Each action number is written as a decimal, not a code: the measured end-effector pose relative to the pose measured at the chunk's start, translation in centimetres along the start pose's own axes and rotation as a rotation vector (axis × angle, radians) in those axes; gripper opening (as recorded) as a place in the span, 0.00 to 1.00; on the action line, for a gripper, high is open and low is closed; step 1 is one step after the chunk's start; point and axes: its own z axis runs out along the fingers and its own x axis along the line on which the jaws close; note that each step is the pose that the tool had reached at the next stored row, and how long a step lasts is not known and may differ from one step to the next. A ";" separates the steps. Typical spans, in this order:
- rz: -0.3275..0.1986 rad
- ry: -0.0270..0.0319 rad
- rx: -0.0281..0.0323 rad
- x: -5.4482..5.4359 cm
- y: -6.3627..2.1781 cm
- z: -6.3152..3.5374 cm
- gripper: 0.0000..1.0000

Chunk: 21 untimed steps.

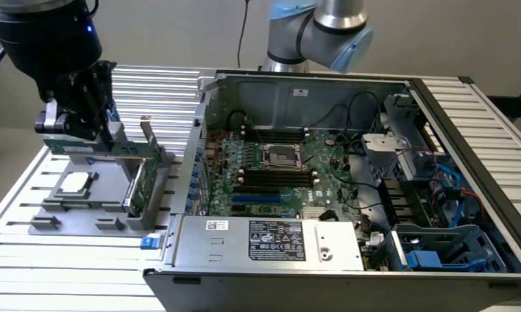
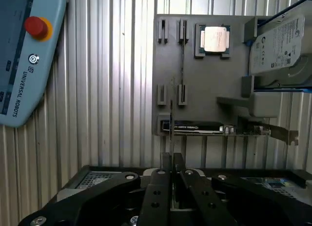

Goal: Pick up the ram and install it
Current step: 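Pick up the ram and move it above insertion slot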

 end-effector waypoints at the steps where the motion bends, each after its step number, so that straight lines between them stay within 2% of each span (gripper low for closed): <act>1: 0.000 0.0001 -0.0001 -0.1 -0.25 -0.39 0.14; 6: 0.000 0.0000 -0.0006 -0.6 -1.46 -2.22 0.14; 11: 0.000 0.0000 -0.0066 -0.8 -2.93 -3.48 0.14; 21: 0.000 0.0000 -0.0082 -1.4 -7.27 -3.68 0.14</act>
